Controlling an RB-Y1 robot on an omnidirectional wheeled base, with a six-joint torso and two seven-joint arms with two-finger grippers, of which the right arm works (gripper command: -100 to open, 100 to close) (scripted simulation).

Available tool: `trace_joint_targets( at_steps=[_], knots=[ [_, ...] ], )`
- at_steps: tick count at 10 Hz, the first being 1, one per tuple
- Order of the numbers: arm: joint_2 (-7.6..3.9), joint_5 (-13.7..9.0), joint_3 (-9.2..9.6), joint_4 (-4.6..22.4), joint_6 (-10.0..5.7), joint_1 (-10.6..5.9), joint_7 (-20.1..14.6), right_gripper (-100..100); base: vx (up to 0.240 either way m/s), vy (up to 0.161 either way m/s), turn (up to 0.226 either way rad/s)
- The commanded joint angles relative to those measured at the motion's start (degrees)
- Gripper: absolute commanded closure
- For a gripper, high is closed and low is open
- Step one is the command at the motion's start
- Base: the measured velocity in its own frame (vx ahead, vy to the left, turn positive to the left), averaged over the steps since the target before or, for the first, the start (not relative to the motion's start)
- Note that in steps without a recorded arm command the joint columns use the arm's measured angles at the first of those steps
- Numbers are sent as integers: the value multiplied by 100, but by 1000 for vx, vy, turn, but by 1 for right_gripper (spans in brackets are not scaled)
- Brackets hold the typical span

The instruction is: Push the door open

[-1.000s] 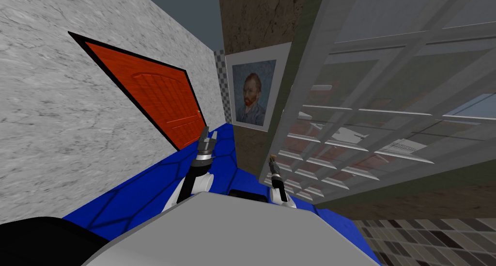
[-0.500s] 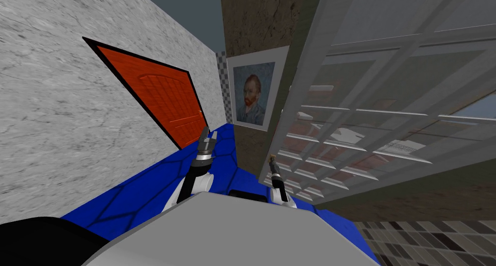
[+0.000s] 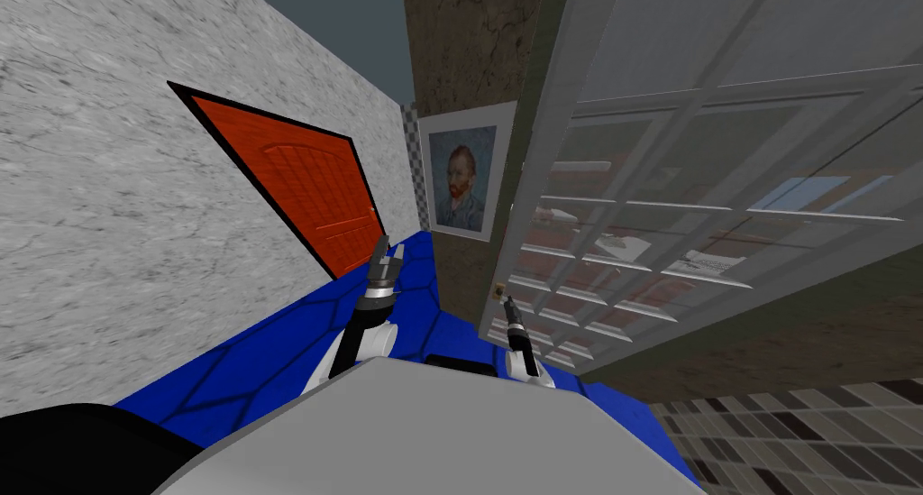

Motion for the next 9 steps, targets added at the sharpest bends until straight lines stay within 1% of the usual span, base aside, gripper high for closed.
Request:
trace_joint_targets(
  at_steps=[1,4,9],
  knots=[
    [-96,42,-22,8,-29,43,217,-100,-37,21,0],
    [-229,102,-53,20,-71,104,528,-100,-9,118,-25],
    [-526,238,-124,46,-167,244,1238,-100,-11,103,-21]
  ],
)
